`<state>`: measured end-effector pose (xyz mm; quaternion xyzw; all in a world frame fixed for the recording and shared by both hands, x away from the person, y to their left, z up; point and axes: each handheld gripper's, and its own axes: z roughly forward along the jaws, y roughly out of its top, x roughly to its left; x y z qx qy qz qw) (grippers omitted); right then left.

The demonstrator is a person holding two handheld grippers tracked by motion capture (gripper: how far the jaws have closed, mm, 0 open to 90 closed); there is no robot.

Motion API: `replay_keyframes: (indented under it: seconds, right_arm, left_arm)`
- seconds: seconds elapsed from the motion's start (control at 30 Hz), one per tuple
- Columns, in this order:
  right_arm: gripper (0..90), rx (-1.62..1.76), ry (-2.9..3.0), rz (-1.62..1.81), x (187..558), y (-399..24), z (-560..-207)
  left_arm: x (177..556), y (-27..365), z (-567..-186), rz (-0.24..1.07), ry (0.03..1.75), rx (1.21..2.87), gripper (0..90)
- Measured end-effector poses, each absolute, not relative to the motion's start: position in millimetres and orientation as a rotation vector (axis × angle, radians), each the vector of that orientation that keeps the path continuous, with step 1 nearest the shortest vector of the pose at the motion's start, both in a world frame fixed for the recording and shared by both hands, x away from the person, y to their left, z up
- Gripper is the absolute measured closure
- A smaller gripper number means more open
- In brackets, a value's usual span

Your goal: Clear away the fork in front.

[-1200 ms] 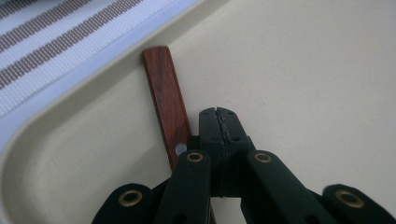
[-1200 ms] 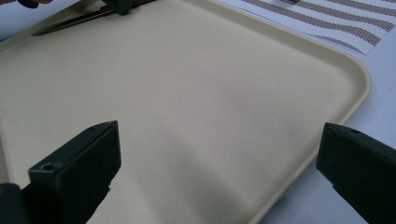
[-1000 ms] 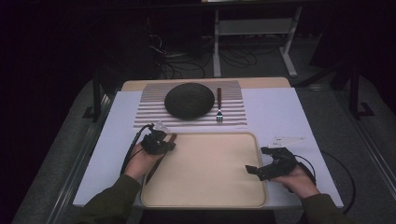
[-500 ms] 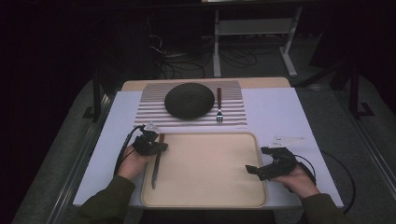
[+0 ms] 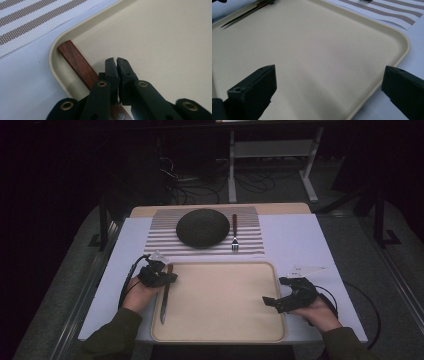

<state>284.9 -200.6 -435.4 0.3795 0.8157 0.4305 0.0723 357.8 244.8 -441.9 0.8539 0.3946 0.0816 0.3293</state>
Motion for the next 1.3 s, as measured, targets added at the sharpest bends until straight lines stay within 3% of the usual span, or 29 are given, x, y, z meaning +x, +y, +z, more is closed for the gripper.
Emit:
replay_keyframes:
  seconds: [0.57,0.77,1.03,1.3]
  right_arm:
    - [0.0,1.139,2.465,1.277,285,-201,-437]
    - [0.0,1.144,2.452,1.279,285,-201,-436]
    - [0.0,1.13,2.46,1.27,290,-199,-433]
    - [0.0,1.152,2.465,1.259,299,-196,-429]
  left_arm:
    - [337,260,-425,0.23,0.878,2.161,31.0]
    - [327,265,-426,0.23,0.849,2.162,16.3]
    - [318,272,-429,0.213,0.841,2.185,0.0]
    - [317,273,-430,0.208,0.822,2.165,0.0]
